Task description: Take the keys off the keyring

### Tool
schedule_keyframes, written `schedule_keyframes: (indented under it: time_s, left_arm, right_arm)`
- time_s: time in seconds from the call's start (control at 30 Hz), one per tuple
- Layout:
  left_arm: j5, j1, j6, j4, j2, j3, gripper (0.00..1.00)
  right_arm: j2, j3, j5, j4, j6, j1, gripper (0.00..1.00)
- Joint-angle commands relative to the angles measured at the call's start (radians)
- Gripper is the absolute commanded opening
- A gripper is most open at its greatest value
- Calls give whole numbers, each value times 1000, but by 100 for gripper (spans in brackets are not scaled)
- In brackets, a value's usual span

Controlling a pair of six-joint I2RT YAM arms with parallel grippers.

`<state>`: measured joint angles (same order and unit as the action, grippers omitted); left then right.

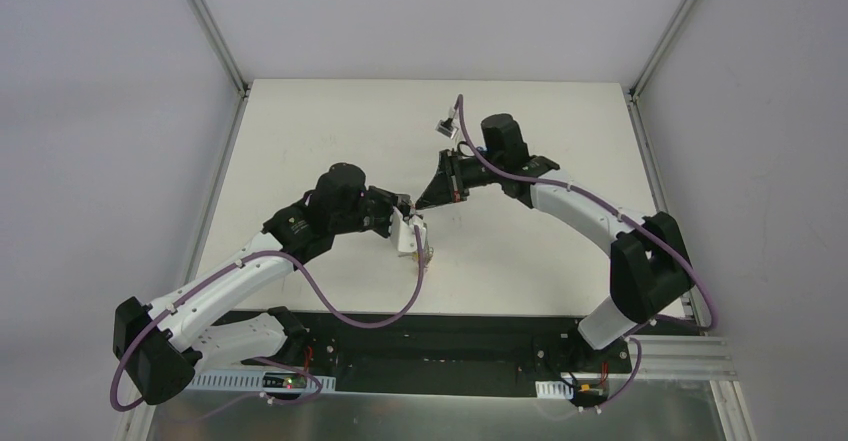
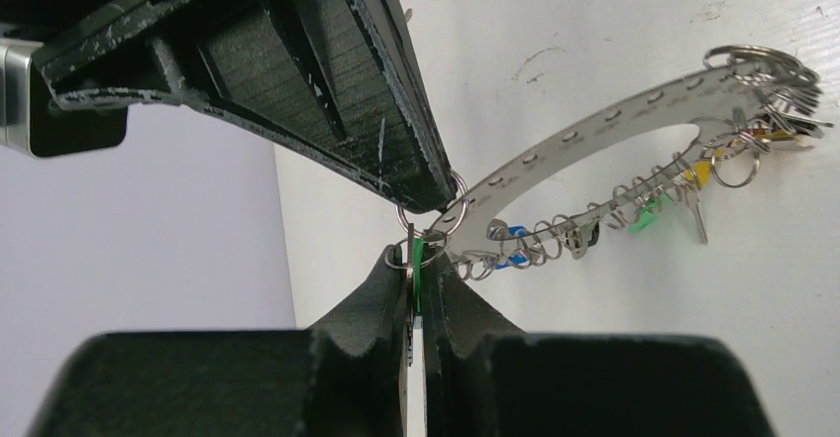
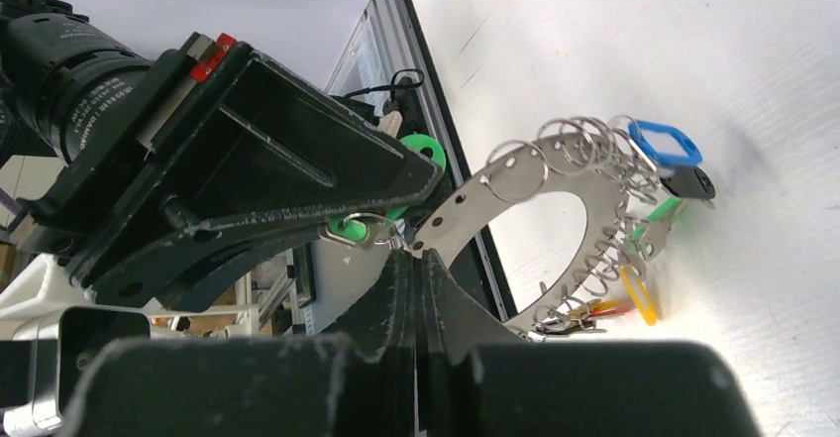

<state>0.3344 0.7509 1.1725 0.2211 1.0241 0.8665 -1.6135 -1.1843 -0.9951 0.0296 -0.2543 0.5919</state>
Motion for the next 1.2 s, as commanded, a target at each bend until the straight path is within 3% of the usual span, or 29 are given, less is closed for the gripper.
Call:
schedule_keyframes:
  time_s: [0.0, 0.8, 0.93, 1.07, 1.17]
  left_arm:
    - [107, 7, 24, -55, -52, 15, 0]
    - [169, 12, -4, -56, -19, 21, 0]
    - [182, 20, -8, -56, -8, 21, 0]
    - [182, 24, -11, -55, 0, 21, 0]
    - [164, 25, -18, -57, 0, 26, 0]
  right_arm:
    - [72, 89, 231, -200, -109, -88, 0]
    - [263, 374, 439, -620, -378, -121, 0]
    - [278, 451, 466, -833, -463, -106, 0]
    - [303, 479, 486, -873, -451, -84, 0]
    - [307, 460, 405, -823, -350, -81, 0]
